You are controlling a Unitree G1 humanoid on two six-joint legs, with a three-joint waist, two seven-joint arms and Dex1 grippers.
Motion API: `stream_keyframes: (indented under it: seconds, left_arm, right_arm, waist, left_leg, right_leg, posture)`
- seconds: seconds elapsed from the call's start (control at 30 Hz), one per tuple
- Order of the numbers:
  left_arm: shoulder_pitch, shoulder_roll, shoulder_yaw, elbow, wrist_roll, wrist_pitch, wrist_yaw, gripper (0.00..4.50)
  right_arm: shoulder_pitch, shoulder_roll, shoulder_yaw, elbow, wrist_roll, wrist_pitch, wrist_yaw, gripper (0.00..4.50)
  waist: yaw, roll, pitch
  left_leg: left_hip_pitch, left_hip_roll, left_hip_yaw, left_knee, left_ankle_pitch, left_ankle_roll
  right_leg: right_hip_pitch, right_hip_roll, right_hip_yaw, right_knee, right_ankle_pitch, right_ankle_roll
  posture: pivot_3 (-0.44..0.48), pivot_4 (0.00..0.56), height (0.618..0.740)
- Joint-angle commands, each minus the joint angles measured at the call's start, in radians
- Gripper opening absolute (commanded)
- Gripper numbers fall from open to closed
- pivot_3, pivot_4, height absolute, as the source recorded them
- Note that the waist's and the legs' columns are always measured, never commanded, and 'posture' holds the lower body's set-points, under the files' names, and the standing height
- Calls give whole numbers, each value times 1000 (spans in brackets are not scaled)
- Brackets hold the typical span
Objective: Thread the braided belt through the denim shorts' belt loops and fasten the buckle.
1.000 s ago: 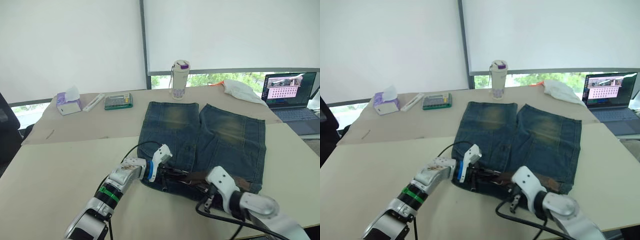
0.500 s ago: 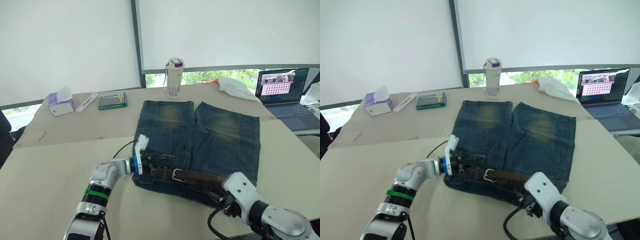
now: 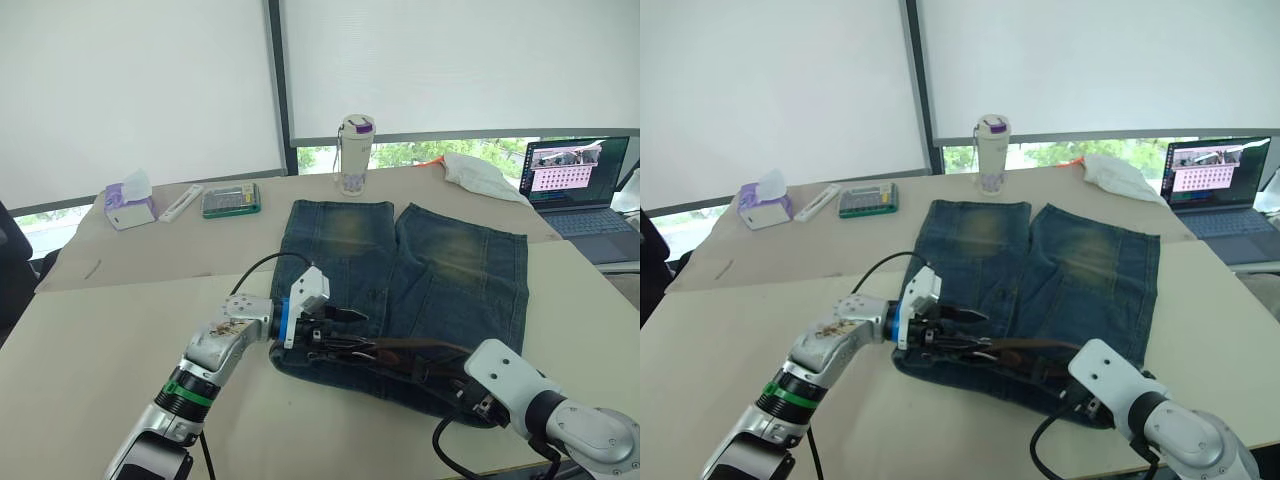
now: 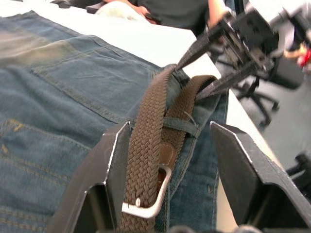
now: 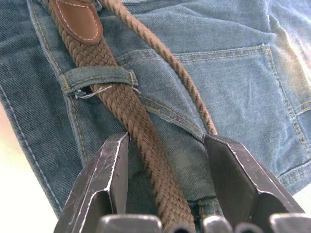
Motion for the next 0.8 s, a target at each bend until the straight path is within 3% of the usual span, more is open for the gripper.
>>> stream_keyframes:
  seconds: [0.03, 0.2, 0.33, 0.57, 0.8]
  left_arm:
    - [-56, -27, -11, -3, 29, -69, -5, 2797]
    - [-74, -25, -7, 26, 34, -97, -29, 2797]
    - [-76, -27, -8, 35, 37, -111, -37, 2797]
    - [-87, -32, -10, 52, 49, -135, -50, 2797]
    - [-94, -45, -19, 57, 64, -152, -52, 2797]
  right_arm:
    - [-32, 0, -41, -32, -12, 25, -3, 2670]
    - [-77, 33, -115, -39, 120, 40, 38, 2670]
    - [-82, -2, -139, -39, 142, 54, 42, 2670]
    - [-84, -23, -103, -39, 142, 97, 40, 2670]
    - [-45, -133, 19, 49, -2, 32, 3, 2670]
  waist:
    - [1, 0, 0]
    - [-2, 0, 0]
    - [-2, 0, 0]
    - [0, 0, 0]
    - [1, 0, 1]
  left_leg:
    - [-1, 0, 0, 0, 0, 0]
    - [0, 0, 0, 0, 0, 0]
    - [0, 0, 0, 0, 0, 0]
    - [-1, 0, 0, 0, 0, 0]
    - [-1, 0, 0, 0, 0, 0]
  right_leg:
    - [0, 0, 0, 0, 0, 0]
    - [0, 0, -1, 0, 0, 0]
    - [0, 1, -1, 0, 0, 0]
    - [0, 0, -1, 0, 0, 0]
    - [0, 0, -1, 0, 0, 0]
  posture:
    - [0, 150, 740]
    - [0, 150, 740]
    - [0, 150, 740]
    - [0, 150, 740]
    - [0, 150, 740]
